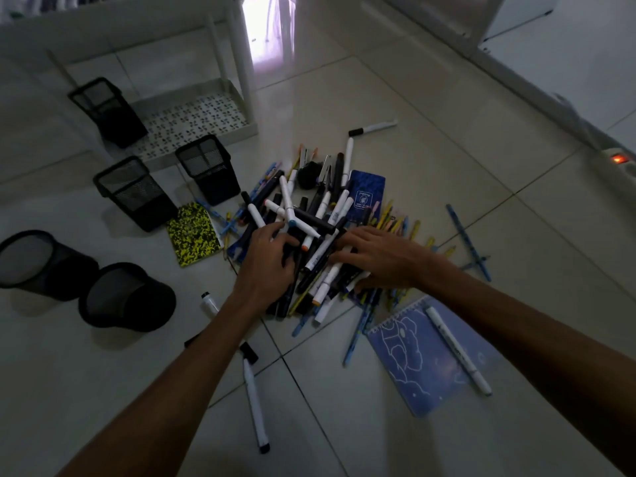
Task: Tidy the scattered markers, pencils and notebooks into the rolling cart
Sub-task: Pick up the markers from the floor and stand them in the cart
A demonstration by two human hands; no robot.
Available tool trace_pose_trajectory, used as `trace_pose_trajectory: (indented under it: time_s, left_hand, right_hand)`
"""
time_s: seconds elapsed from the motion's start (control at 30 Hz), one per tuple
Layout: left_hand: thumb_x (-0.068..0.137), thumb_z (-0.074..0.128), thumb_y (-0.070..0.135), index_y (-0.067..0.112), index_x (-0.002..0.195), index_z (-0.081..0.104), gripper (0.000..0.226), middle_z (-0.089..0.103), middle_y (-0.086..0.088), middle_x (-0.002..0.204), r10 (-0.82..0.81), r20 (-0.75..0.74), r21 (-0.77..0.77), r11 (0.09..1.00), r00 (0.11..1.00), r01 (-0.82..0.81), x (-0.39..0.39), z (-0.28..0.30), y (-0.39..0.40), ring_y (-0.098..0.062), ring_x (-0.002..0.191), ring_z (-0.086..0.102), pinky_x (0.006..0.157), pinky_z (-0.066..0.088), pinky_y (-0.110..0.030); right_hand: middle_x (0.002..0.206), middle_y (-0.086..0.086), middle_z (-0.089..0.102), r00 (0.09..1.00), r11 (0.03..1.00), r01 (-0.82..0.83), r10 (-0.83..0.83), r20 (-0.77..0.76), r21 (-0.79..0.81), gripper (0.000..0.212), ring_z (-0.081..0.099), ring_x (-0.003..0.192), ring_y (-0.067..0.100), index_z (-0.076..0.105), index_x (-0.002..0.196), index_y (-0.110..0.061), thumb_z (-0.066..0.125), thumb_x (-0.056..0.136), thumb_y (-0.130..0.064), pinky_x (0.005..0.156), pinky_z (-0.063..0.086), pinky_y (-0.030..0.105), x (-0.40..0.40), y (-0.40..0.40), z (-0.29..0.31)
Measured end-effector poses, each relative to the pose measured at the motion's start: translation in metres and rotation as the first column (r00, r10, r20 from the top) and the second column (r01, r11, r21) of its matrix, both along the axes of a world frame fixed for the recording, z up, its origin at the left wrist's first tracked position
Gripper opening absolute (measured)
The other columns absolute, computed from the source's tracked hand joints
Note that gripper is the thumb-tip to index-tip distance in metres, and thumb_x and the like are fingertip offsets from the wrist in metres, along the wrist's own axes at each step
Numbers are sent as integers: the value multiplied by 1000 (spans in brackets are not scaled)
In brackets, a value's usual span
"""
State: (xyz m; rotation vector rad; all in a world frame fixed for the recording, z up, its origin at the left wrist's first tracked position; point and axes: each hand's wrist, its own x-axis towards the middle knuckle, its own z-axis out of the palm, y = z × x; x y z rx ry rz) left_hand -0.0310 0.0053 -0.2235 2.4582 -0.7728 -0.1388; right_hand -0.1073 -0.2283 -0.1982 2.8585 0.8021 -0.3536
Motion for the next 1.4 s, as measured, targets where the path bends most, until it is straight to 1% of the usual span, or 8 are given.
trace_pose_trajectory:
  time_s: [0.1,0.2,0.4,0.6,0.77,0.93,1.17,1.4]
  left_hand:
    - [81,61,-3,11,99,67,23,51,-8,130,-7,23,-39,999,1000,8,-4,1,5,-24,126,41,101,39,-27]
    - [81,68,11,16,96,65,17,53,-3,121,38,55,-86,996,998,-33,-10,5,3,-20,115,46,83,37,-18]
    - [85,64,5,6,115,51,33,31,-19,135,349,-44,-177,919,936,-352,-14,1,-14,-28,121,37,92,24,-10]
    - [88,58,3,8,130,45,44,46,-15,132,402,-191,-106,899,896,-426,-5,1,-13,-31,123,43,99,40,-39]
    - [88,54,-4,3,140,34,56,48,-18,134,450,-264,-55,876,853,-479,-2,4,-6,-34,122,47,98,46,-42]
    - [91,52,5,1,137,34,50,43,-21,131,468,-258,-41,869,845,-494,-4,3,-7,-36,119,44,100,43,-49]
    - [85,66,44,3,129,37,67,39,-17,129,365,-225,123,930,903,-345,-17,-5,-14,-33,117,43,94,44,-44]
    - [82,64,54,8,126,47,67,42,-12,123,344,-80,189,927,935,-325,-16,-3,-4,-29,107,48,79,47,-38]
  right_hand:
    - [133,16,49,995,998,-20,15,103,53,66,50,121,32,42,139,-18,68,85,-47,107,42,44,-5,-5,-10]
    - [125,15,55,973,997,-65,52,223,49,57,53,114,31,50,130,-13,70,85,-43,102,45,43,-7,-9,-17]
    - [135,13,50,983,996,-75,66,172,46,53,45,125,31,46,137,-11,62,91,-32,107,40,44,-4,-16,-22]
    - [113,19,58,958,987,-125,93,270,102,43,57,102,34,49,121,-4,66,83,4,91,50,44,-2,-9,-20]
    - [108,12,59,961,954,2,-84,263,299,32,54,95,24,52,115,-8,68,89,-12,83,50,36,1,-4,-10]
    - [86,-5,46,829,593,451,-556,-67,667,18,41,67,9,49,111,-14,53,98,-25,61,32,24,19,16,15]
    - [109,12,63,602,225,705,-692,-399,673,45,62,94,27,50,121,-7,61,93,-40,68,47,32,67,57,12]
    - [114,18,60,604,463,771,-750,-270,438,76,61,99,32,47,123,2,81,73,-45,74,50,37,80,71,11]
